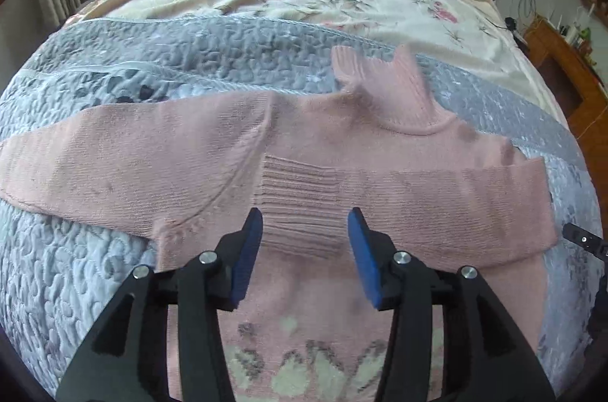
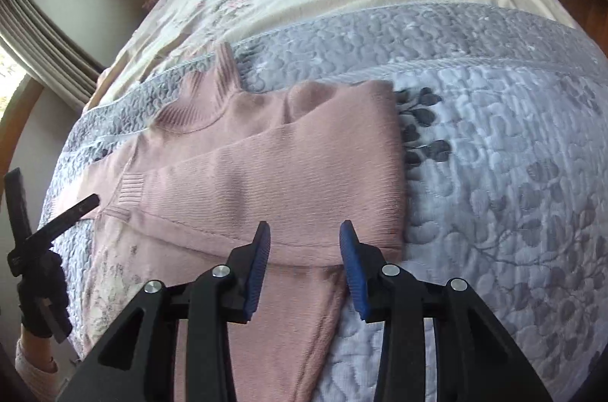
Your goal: Fold small clothes
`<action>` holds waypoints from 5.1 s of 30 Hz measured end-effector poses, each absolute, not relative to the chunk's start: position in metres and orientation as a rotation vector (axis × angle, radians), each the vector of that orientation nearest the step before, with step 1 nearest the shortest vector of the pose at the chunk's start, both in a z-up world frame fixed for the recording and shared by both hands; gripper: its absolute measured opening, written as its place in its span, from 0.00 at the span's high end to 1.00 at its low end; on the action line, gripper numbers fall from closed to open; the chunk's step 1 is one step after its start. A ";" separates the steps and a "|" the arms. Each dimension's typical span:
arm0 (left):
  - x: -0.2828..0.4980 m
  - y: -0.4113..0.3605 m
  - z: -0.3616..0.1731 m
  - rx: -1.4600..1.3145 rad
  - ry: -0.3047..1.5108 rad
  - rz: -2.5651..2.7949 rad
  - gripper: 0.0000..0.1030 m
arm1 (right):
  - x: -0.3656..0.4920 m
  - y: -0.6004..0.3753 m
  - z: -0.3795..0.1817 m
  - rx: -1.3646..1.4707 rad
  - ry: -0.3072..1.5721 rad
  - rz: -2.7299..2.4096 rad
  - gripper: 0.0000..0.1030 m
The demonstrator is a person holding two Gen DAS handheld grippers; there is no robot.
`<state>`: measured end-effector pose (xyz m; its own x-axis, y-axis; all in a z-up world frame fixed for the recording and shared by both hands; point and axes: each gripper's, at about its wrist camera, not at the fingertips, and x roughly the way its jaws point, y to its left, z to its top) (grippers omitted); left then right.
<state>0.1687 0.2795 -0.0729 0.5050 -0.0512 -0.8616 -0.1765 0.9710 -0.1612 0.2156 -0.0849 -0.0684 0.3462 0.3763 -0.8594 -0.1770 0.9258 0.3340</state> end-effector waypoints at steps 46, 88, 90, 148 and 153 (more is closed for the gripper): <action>0.046 0.708 -0.115 -0.928 0.771 0.586 0.49 | 0.192 0.080 -0.113 0.002 1.260 0.507 0.46; 0.165 0.323 -0.078 -0.578 0.804 -0.110 0.95 | 0.195 0.020 -0.106 0.088 1.224 0.457 0.47; 0.170 0.312 -0.094 -0.571 0.830 -0.106 0.95 | 0.194 0.019 -0.108 0.088 1.227 0.457 0.47; 0.197 0.344 -0.136 -0.281 1.075 -0.042 0.80 | 0.277 0.068 -0.144 0.250 1.372 0.507 0.84; 0.192 0.353 -0.132 -0.356 1.063 -0.049 0.80 | 0.266 0.070 -0.109 0.110 1.274 0.440 0.68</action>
<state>0.1917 0.3532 -0.1318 0.4912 -0.2094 -0.8455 -0.1309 0.9419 -0.3093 0.2661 0.0703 -0.1095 0.2216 0.3772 -0.8992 -0.2574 0.9121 0.3192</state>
